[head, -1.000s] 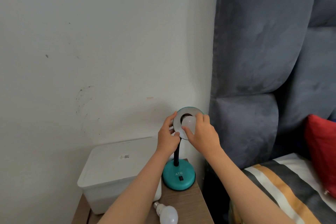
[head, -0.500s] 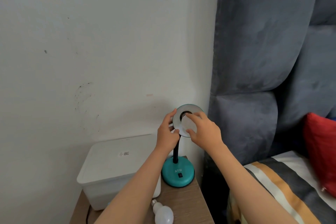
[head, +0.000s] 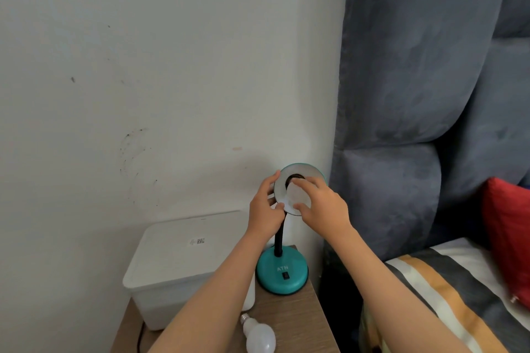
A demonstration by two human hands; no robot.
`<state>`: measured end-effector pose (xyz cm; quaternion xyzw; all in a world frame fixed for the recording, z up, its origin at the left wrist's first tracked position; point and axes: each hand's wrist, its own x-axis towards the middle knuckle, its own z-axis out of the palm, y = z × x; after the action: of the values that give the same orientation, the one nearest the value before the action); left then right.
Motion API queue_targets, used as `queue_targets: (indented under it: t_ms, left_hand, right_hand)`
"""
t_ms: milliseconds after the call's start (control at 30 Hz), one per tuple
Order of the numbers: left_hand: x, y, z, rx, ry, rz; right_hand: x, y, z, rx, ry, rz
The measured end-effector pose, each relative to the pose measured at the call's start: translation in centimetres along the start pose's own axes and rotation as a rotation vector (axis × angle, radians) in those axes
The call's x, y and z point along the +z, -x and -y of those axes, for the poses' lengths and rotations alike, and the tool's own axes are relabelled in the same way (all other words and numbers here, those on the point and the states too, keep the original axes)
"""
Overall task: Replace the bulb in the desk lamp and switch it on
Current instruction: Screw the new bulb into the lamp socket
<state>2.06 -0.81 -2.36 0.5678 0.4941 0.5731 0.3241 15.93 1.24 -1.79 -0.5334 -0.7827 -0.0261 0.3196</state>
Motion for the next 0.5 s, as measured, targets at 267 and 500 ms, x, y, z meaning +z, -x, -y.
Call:
queue_targets:
  t_ms: [267, 500]
  left_hand:
    - [-0.08, -0.08, -0.19, 0.008, -0.016, -0.005]
    - [-0.08, -0.01, -0.62, -0.006, -0.038, 0.004]
  right_hand:
    - [0.53, 0.14, 0.59, 0.144, -0.162, -0.081]
    - [0.13, 0.13, 0.11, 0.126, -0.203, -0.063]
